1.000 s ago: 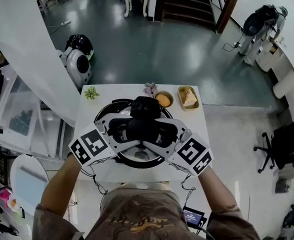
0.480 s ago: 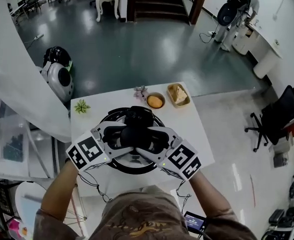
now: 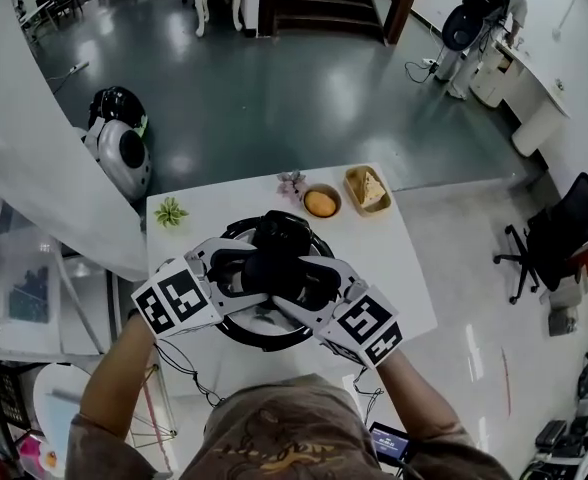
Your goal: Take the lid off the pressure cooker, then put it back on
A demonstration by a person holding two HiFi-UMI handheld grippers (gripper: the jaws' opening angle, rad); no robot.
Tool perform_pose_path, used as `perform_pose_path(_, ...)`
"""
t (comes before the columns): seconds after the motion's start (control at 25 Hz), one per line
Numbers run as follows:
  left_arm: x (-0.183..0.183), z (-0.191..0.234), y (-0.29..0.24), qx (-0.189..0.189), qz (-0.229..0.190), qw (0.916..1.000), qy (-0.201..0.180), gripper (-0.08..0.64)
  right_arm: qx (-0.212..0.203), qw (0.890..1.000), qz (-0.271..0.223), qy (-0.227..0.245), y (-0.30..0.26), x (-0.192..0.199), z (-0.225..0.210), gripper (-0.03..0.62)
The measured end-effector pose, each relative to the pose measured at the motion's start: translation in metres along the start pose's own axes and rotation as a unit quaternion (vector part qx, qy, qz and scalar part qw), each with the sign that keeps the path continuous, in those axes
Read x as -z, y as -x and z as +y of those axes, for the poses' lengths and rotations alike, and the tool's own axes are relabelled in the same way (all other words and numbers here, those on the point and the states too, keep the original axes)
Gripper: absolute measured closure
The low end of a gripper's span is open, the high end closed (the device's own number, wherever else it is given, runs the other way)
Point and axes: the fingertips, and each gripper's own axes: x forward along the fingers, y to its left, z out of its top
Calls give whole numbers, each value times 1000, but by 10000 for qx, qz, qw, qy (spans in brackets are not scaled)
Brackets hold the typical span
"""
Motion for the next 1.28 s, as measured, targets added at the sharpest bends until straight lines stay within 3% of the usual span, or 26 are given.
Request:
perform_pose_path(0.84, 15, 15, -2, 321, -116, 9994, 65, 285, 50, 9999, 20, -145, -19, 3, -7, 325)
perform_pose_path(1.28, 20, 19, 4, 323, -161, 9988, 328, 282, -94, 9996, 221, 113, -24, -2, -4, 322)
